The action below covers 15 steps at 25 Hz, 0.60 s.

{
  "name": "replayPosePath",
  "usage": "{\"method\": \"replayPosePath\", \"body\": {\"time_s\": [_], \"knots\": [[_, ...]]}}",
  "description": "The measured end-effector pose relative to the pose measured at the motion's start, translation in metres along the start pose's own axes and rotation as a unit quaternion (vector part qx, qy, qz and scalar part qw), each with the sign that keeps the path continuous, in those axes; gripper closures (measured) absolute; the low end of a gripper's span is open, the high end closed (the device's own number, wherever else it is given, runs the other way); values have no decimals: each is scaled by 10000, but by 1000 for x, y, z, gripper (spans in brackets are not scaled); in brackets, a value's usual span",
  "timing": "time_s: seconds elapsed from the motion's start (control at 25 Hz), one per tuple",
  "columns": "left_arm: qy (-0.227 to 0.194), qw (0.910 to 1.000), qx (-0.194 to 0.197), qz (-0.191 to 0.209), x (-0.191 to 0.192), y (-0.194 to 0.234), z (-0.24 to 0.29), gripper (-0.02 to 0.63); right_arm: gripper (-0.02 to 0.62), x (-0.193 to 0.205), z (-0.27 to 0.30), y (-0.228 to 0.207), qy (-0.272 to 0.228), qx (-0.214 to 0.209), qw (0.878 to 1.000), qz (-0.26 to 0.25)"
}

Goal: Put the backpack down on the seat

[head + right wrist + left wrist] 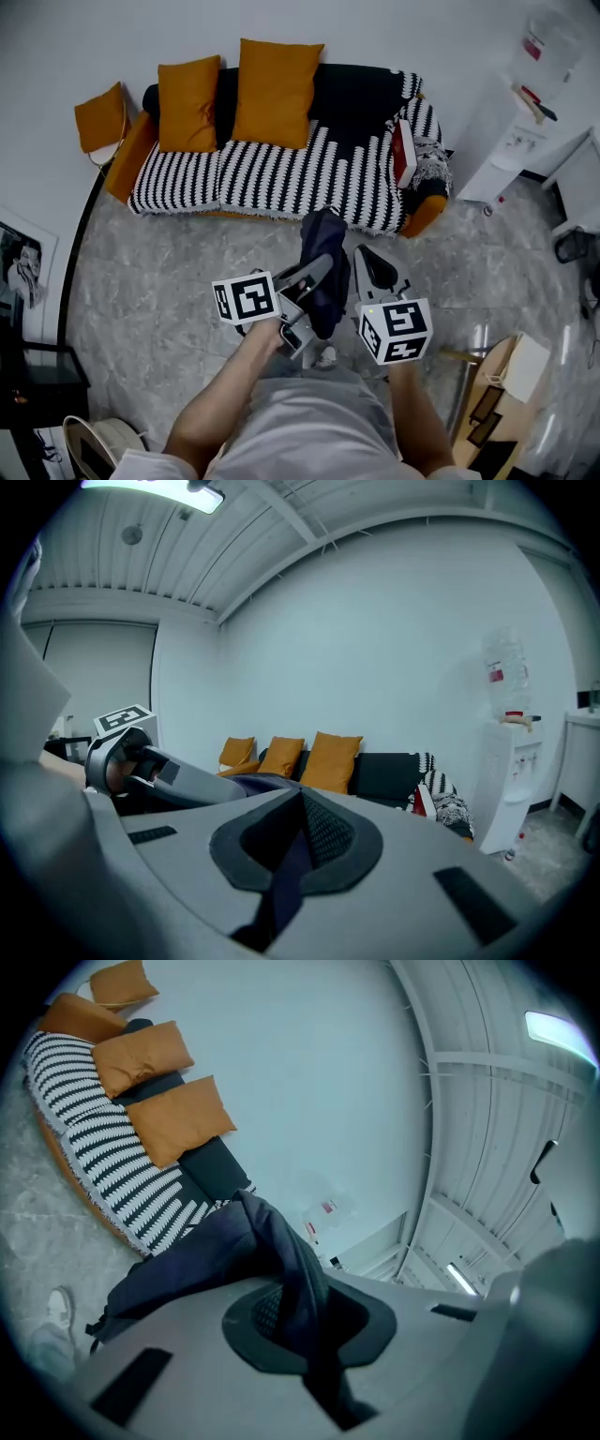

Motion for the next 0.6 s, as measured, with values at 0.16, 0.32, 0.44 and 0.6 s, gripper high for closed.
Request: {"method": "replayPosePath", "body": {"time_s": [0.16, 0.32, 0.44, 0.6], "knots": [[-41, 10000, 11, -72, -17, 18, 11, 592, 594, -1, 23, -10, 77, 30, 10000, 17], [-29, 9999, 32, -110, -42, 40, 25, 592, 594, -7, 56, -18, 146, 49, 9999, 23], [-10, 9999, 33, -131, -63, 58, 35, 592, 594, -12, 84, -25, 191, 85, 9998, 54], [54, 9998, 77, -165, -96, 83, 47, 592, 594, -23, 123, -30, 235, 183, 9995, 54]]}}
Point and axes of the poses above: the fingertips, and each gripper's own axes: z forward along the fingers, y to its left, x out of its underside, the point moved 4 cm from there along -z, backward along the fingers, and after that the axes turned 8 degrees about z, right-handed, at the moved point
